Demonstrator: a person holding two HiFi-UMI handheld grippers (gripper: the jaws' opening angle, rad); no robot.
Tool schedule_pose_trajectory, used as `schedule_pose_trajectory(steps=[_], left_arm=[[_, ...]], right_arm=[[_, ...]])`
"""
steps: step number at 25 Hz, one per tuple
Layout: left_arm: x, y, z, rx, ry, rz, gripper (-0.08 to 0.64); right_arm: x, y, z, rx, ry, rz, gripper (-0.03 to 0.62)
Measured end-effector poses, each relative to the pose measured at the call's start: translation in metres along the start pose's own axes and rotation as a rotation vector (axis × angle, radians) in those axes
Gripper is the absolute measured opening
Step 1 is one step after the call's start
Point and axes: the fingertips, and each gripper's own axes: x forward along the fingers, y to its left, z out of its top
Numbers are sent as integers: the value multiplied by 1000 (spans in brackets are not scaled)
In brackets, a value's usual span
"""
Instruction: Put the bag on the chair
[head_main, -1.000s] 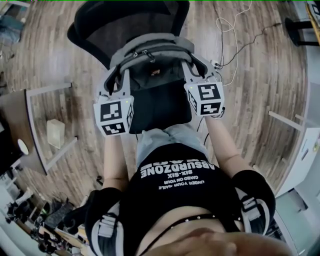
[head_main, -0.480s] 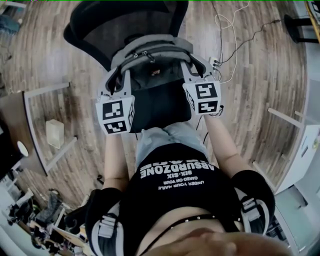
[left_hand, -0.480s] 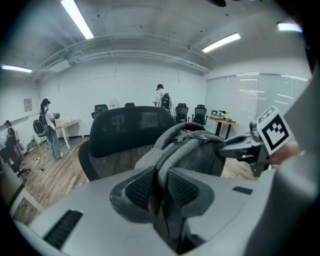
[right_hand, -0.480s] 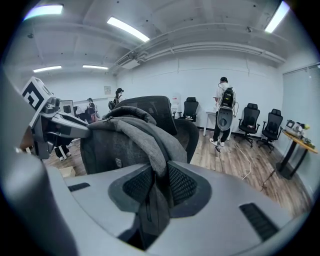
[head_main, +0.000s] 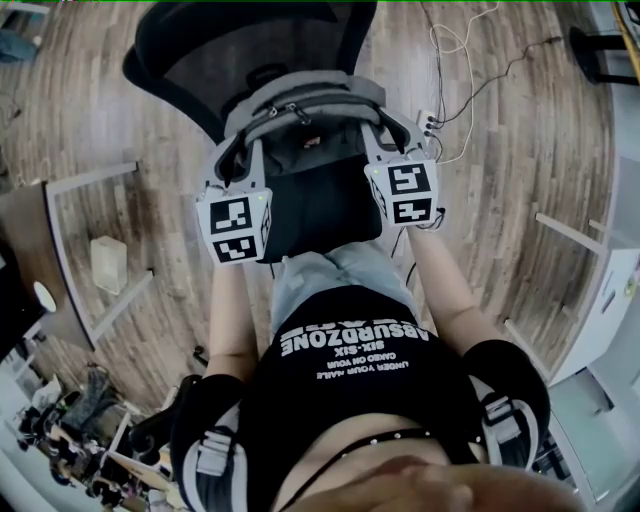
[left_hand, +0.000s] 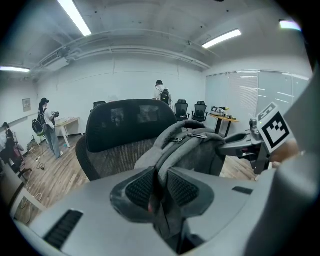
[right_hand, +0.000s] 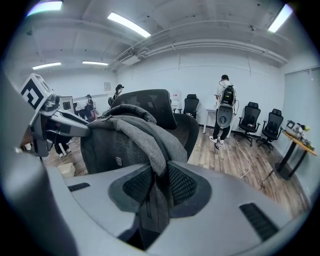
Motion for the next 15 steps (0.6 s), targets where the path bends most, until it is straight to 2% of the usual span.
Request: schedule_pose_trajectory(steps=[15], left_arm=[[14, -3, -16, -22, 46, 14, 94]], right_arm=[[11, -3, -18, -2, 48, 15, 91]])
